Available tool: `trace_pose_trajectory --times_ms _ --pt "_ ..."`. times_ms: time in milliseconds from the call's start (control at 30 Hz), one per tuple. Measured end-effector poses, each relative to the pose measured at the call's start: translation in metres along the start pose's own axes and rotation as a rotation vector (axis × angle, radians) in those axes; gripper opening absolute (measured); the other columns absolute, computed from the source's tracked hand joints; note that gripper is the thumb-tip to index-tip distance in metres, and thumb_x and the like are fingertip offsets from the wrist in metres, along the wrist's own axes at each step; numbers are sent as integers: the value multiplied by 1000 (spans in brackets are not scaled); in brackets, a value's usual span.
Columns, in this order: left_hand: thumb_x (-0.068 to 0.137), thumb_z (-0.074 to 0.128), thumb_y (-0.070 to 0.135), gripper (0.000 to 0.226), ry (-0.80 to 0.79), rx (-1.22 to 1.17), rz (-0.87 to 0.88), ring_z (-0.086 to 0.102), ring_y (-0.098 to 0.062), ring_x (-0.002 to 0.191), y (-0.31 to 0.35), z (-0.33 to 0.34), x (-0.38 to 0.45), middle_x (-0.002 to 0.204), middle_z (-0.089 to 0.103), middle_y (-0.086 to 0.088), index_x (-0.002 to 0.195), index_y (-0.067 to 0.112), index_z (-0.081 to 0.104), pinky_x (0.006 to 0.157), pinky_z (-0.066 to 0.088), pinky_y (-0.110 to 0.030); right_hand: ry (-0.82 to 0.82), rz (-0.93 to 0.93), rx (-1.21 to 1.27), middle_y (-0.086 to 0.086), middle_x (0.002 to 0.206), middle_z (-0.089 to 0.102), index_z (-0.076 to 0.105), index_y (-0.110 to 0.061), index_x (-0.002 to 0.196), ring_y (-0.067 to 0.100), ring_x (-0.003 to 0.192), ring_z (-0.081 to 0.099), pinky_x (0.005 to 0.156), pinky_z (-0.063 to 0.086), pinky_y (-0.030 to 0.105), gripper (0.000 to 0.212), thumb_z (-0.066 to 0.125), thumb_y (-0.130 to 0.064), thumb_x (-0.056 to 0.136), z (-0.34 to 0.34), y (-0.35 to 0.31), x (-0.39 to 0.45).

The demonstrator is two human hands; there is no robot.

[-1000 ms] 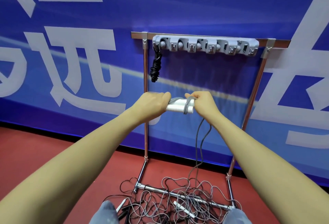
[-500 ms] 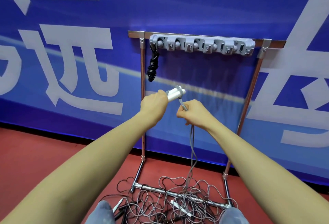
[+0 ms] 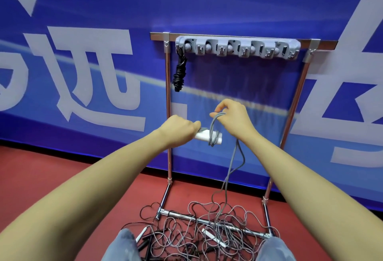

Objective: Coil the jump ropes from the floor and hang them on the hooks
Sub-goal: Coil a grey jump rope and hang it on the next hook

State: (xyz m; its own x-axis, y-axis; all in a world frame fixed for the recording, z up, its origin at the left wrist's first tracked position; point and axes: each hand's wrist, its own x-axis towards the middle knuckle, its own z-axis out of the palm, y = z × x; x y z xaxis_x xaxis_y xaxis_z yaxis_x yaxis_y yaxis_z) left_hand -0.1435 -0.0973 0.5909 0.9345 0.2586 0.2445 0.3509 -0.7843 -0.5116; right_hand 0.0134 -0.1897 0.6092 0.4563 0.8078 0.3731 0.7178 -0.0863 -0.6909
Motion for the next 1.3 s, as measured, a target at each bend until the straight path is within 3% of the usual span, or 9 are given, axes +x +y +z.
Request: trace_pose_trajectory --times_ms 100,200,333,400,533,767,1033,1200,1300 --pt "45 90 8 47 167 -60 48 29 -21 26 -5 8 -6 40 42 -1 64 10 47 39 15 -14 -24 80 78 -4 69 60 56 -17 69 12 64 52 58 41 31 25 76 -27 80 -5 7 0" --pt "46 90 9 62 234 -79 52 37 -22 29 -7 5 -9 44 43 -1 73 14 34 35 19 -17 -41 105 126 0 66 61 58 -13 65 16 61 49 58 39 29 28 76 -28 81 -6 15 -4" --pt "46 83 -1 49 385 -111 46 38 -23 31 -8 -7 -4 45 43 -3 70 11 42 33 21 -18 -97 107 150 17 83 70 57 -5 64 24 91 68 69 46 34 26 65 -15 87 1 20 -3" --pt "48 84 0 41 407 -128 -51 38 -24 29 -6 -14 2 45 44 -3 65 7 48 35 17 -18 -128 71 101 15 79 69 58 -11 64 22 75 63 67 45 31 21 53 -6 84 2 16 -4" --pt "92 50 10 10 214 -275 -430 48 -32 59 4 -26 16 70 49 -6 92 8 40 50 29 -34 -190 45 37 3 49 41 60 -13 58 18 46 33 46 28 26 38 54 -24 94 2 5 -10" --pt "90 48 0 14 4 -383 -684 63 -34 84 11 -17 29 95 62 -12 103 4 44 58 38 -36 -282 13 -16 -2 48 45 61 -13 57 17 48 36 47 33 26 30 63 -21 85 -1 0 -17" --pt "87 49 -2 23 -213 -121 -459 66 -34 82 5 6 15 94 67 -10 109 4 46 64 48 -36 -113 -376 -642 2 85 67 67 -18 95 26 78 56 62 38 31 19 49 -17 88 -13 -14 -14" --pt "92 43 3 17 -211 22 -173 60 -32 73 -2 2 5 85 63 -7 108 6 45 57 34 -31 22 -77 -40 -5 79 59 65 -21 96 20 68 54 51 49 30 15 54 -13 89 -2 -8 -1" --pt "86 60 9 11 -27 1 -17 52 -28 51 -5 7 0 67 61 -6 90 8 50 44 22 -24 27 27 14 1 77 59 64 -14 86 17 63 52 54 45 29 12 68 -26 86 0 -1 4"
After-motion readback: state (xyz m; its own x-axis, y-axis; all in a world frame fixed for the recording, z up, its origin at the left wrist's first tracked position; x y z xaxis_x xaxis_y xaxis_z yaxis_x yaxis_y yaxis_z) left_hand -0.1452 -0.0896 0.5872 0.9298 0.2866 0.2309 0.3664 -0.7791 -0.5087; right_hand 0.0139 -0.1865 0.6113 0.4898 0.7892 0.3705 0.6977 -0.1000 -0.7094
